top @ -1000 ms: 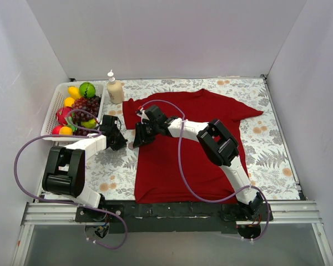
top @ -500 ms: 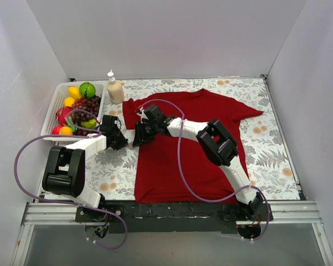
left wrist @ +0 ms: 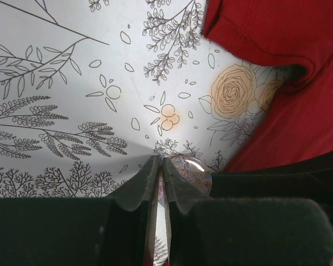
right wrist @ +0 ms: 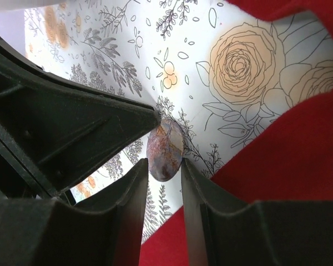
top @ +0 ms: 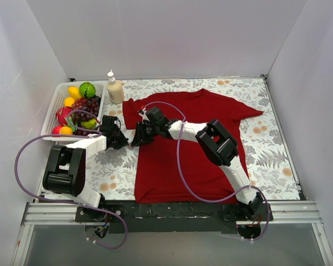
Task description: Pin the brooch onto the clothing
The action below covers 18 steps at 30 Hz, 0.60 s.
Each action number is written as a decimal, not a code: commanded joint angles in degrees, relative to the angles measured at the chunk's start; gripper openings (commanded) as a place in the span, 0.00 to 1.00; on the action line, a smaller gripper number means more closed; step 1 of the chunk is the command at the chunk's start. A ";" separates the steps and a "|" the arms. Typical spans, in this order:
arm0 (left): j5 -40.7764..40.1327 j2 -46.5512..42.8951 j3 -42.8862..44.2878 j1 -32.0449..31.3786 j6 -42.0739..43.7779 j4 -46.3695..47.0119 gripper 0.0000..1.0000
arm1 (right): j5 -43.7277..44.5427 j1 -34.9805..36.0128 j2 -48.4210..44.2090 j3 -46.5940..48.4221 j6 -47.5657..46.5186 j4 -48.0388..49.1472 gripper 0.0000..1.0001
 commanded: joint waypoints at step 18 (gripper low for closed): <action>0.43 -4.99 0.38 0.15 1.26 -4.90 0.19 | 0.32 -1.95 -3.57 -9.73 4.34 11.07 0.01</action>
